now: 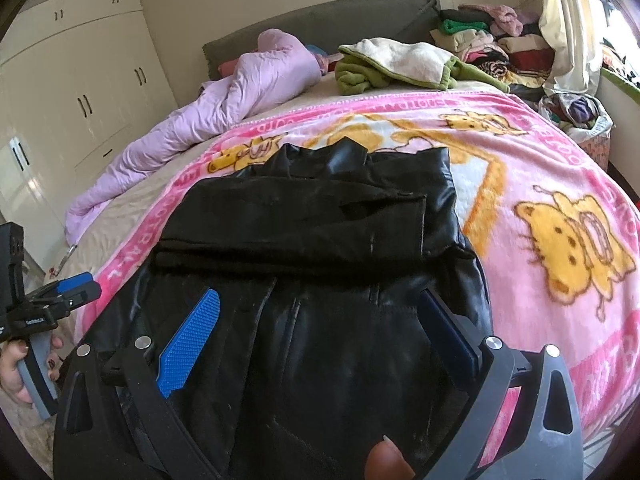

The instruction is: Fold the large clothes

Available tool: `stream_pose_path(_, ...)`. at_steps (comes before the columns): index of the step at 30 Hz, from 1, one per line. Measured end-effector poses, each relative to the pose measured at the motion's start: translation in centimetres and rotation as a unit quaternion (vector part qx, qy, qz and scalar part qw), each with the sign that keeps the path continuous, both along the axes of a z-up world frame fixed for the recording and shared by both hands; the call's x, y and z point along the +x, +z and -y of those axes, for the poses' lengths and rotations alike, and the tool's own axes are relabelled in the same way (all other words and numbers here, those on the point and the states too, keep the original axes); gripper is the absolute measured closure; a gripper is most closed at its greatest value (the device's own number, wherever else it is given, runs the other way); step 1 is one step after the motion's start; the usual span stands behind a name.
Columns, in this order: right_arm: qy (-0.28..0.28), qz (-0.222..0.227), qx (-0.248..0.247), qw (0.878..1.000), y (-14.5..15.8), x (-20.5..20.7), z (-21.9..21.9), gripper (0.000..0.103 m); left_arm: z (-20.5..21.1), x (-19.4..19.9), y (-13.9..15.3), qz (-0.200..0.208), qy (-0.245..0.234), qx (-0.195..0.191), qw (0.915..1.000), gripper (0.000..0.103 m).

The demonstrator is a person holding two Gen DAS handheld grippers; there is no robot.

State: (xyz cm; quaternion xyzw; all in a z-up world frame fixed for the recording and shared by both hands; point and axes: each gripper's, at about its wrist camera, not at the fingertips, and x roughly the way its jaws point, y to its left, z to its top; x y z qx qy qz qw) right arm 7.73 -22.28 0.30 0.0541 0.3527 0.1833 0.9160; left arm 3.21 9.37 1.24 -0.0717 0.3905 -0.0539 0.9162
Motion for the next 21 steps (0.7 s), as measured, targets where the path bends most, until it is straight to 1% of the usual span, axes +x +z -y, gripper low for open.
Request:
stream_pose_path(14,-0.001,-0.013,-0.012,1.000,-0.9,-1.3,1.8,0.005,-0.7,-2.3,-1.0,-0.020,0.017,0.011,0.9996,0.009)
stream_pose_path(21,-0.004,-0.013,-0.014,1.000,-1.1,-1.9,2.5,0.005,-2.0,-4.0,-1.9,-0.041,0.031,-0.005,0.9987,0.009)
